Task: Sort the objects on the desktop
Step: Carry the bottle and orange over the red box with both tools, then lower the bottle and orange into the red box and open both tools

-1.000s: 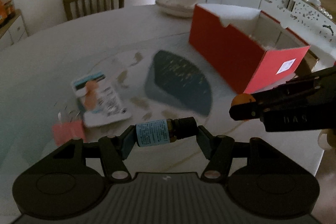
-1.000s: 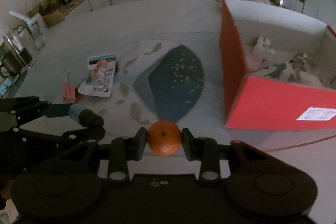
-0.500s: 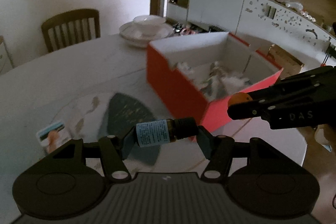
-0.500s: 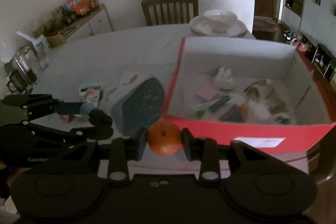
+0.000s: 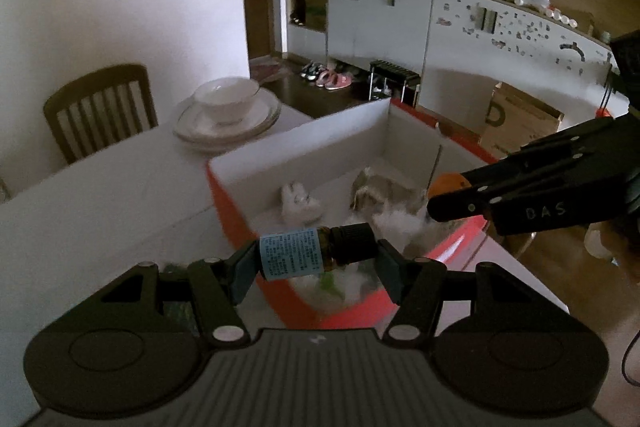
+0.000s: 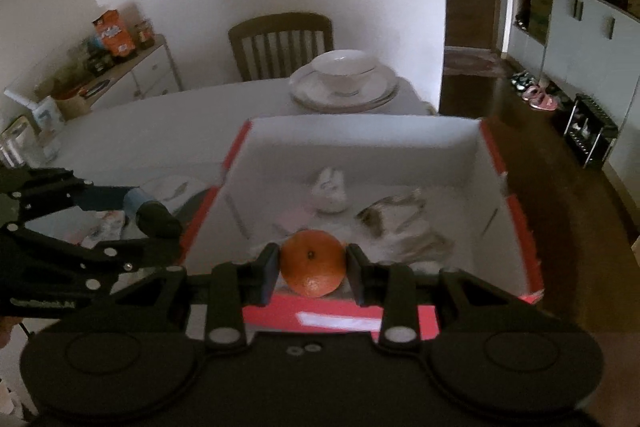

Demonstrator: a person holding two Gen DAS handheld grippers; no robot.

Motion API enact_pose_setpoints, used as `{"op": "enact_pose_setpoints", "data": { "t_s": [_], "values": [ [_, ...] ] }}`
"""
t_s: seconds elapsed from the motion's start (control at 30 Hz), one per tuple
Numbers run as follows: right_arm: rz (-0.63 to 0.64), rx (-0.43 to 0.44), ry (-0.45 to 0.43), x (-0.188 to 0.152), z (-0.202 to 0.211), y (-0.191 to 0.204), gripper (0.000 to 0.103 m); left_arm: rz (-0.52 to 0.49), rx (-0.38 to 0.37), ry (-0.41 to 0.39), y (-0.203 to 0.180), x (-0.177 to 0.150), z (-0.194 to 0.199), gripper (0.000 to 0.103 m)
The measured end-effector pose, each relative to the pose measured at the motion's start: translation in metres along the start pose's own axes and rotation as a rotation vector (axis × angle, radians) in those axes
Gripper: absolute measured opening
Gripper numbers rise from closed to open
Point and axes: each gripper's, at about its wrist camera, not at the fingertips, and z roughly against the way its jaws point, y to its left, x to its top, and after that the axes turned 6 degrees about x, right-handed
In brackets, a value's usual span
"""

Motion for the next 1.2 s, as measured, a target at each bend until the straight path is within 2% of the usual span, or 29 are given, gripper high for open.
{"op": "enact_pose_setpoints", "data": {
  "t_s": [0.17,0.4,0.87,1.2],
  "values": [
    [-0.002,-0.017,-0.008,0.008,-0.003,-0.025,0.035,-0.025,0.003,0.003,-0.012,0.022,-0.021,0.062],
    [-0.02,-0.029,0.004,0.018,-0.018,-0.052,0.035,-0.029,-0.006,0.08,-0.02,0.041,-0.067,0.062],
    [-0.049,-0.051,0.05,0.046,-0.074,-0.089,0.035,-0.105,0.028,0.189,-0.027,0.053,-0.141,0.062],
    [-0.04,-0.059,0.117,0.062,-0.126,-0.09,0.035,-0.075,0.009,0.304,-0.02,0.053,-0.172,0.062]
  ]
}}
